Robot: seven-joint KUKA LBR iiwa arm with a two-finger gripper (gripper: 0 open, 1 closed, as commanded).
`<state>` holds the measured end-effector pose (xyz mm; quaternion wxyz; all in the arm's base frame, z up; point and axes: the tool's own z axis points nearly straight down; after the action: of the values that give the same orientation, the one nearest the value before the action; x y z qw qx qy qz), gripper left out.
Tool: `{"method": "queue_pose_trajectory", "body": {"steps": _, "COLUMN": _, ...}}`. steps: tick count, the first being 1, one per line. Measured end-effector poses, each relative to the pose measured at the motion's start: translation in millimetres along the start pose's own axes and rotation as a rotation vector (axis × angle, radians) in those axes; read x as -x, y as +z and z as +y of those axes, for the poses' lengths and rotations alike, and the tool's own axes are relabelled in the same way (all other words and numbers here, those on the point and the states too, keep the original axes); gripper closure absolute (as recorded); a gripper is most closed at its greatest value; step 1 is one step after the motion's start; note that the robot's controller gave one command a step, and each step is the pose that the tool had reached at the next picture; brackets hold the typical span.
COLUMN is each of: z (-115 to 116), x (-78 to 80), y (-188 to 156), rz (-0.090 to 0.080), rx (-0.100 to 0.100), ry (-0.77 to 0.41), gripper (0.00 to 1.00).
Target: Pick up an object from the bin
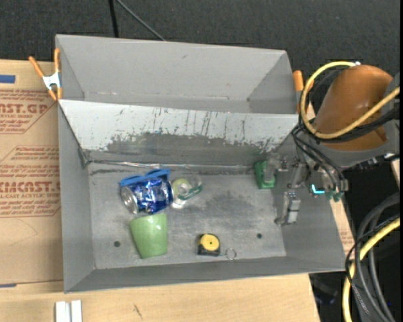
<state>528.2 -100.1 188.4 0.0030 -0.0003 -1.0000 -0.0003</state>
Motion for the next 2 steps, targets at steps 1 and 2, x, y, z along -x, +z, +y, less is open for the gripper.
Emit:
{"method": "queue_pose_trajectory", "body": {"steps": 1, "z": 39, "x": -35.0, "y": 114, "rz": -0.002, "rx": 0.001, "ry": -0.220, "gripper": 0.00}}
{"method": "queue_pose_trajectory", "body": {"steps": 2, "z": 118, "x": -5.6, "y": 119, "rz": -0.008, "rx": 0.003, "ry": -0.172, "gripper": 0.00}}
